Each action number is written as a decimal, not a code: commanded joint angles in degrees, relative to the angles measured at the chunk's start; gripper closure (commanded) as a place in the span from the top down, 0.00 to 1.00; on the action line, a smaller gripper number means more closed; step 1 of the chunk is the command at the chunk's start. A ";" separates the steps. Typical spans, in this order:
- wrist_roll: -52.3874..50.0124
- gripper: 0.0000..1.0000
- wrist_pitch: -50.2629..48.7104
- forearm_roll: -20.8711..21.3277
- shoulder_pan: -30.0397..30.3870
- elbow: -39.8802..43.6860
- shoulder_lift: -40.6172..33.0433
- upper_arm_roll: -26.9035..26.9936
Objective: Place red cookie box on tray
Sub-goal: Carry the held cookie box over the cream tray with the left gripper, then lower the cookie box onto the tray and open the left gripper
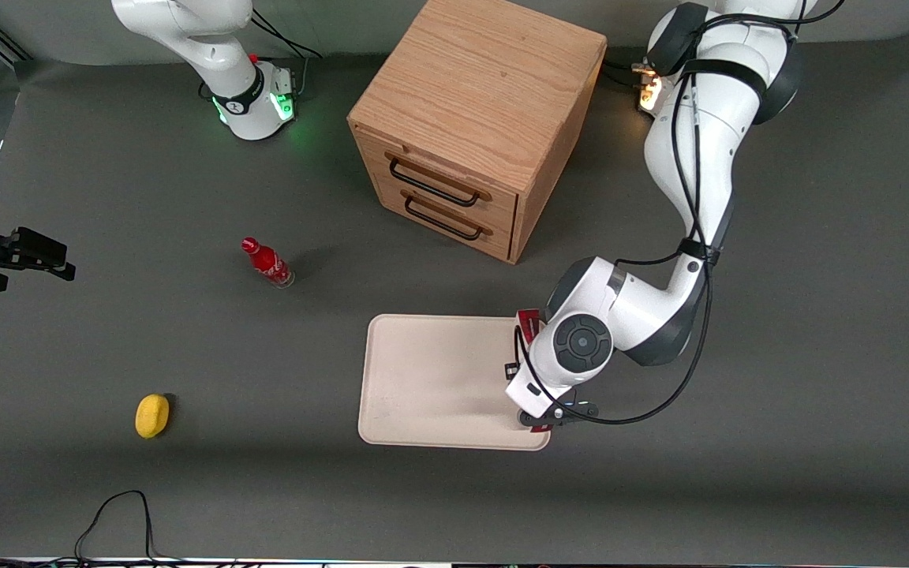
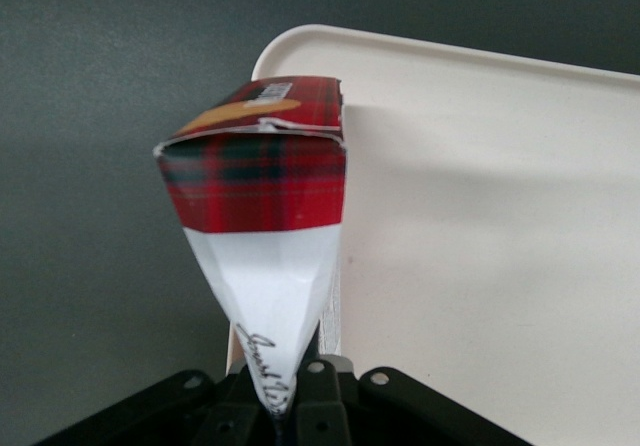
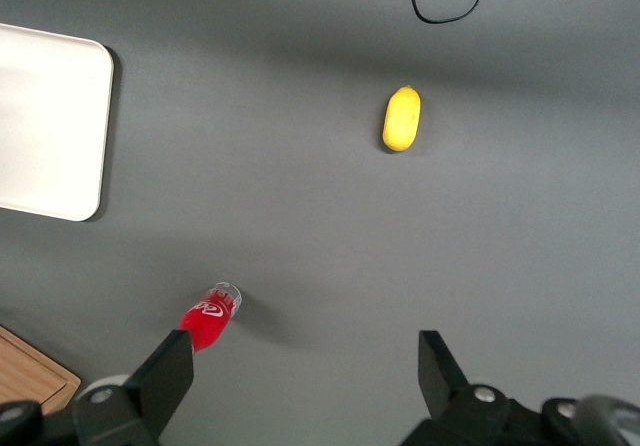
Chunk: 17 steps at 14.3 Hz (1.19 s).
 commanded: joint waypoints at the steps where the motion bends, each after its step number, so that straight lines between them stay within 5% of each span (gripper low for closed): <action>1: 0.75 0.00 0.53 1.59 -1.23 2.58 1.94 0.84; 2: 0.75 0.00 1.14 1.68 -1.23 2.40 2.12 0.84; 4: 0.23 0.22 3.41 1.59 -1.31 0.83 2.21 0.84; 5: 0.14 0.44 4.21 1.68 -1.31 0.21 2.21 0.84; 6: 0.14 0.99 4.48 1.68 -1.40 0.03 2.21 0.84; 17: -0.74 1.00 2.56 3.34 -1.41 -0.67 -0.07 0.84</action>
